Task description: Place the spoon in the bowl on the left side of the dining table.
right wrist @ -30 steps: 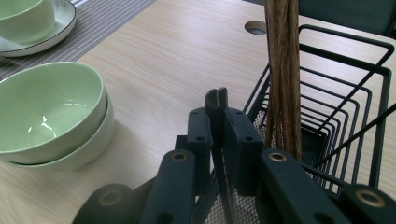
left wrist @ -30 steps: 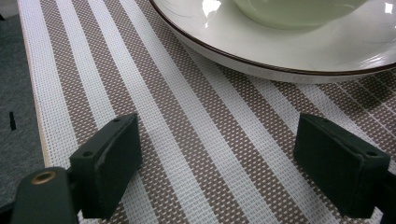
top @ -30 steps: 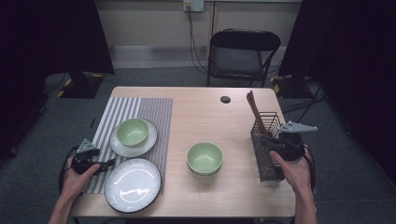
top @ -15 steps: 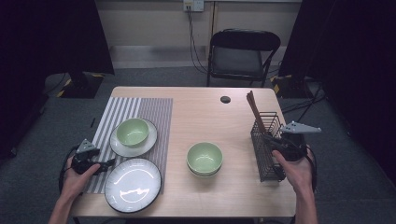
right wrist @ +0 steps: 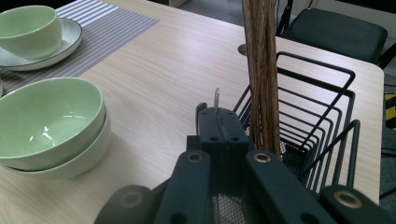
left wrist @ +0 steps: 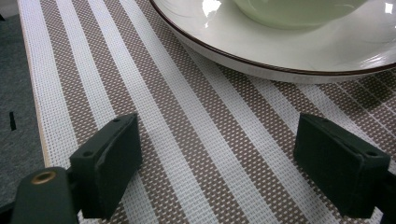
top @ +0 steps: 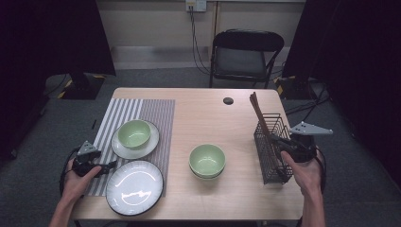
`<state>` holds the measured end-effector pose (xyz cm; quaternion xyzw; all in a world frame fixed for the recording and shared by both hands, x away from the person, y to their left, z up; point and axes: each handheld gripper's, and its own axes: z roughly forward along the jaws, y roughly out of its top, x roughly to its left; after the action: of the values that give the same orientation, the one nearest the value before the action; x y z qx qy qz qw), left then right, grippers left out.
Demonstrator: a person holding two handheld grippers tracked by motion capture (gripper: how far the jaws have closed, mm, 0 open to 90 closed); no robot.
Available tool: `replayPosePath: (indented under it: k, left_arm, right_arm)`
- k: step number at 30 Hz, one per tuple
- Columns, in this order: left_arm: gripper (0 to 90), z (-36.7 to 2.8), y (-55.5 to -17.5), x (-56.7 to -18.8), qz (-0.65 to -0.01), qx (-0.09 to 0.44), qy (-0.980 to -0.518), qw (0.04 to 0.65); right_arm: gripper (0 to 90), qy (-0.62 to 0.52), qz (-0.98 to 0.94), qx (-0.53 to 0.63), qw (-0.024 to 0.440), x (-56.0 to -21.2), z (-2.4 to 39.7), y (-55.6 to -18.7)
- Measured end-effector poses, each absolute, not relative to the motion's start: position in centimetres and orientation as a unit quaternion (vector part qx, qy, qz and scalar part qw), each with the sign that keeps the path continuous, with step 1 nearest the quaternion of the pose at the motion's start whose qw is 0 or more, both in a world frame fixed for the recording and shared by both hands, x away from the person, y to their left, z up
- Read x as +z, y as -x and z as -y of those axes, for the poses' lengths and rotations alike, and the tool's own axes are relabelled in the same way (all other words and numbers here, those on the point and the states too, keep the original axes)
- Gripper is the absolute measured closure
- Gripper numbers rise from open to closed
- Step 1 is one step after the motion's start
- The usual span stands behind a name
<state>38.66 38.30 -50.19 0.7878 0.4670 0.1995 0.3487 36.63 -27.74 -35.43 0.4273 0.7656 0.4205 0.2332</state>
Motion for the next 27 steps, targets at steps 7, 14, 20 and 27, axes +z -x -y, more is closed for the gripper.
replayPosePath:
  k: [7,14,20,27]
  left_arm:
    - [14.5,-38.31,-38.66,-50.18,-0.467,0.199,-0.788,0.349]
    - [14.5,-38.31,-38.66,-50.18,-0.467,0.199,-0.788,0.349]
    - [14.5,-38.31,-38.66,-50.19,-0.467,0.199,-0.788,0.349]
    - [14.5,-38.31,-38.67,-50.18,-0.467,0.199,-0.788,0.349]
  right_arm:
    - [90.0,-0.43,-0.755,0.438,0.233,-35.07,27.98,-36.79]
    - [90.0,-0.425,-0.751,0.448,0.233,-34.61,27.85,-36.57]
    - [90.0,-0.417,-0.754,0.451,0.232,-34.5,27.74,-36.35]
    - [90.0,-0.414,-0.751,0.461,0.231,-34.4,27.88,-36.27]
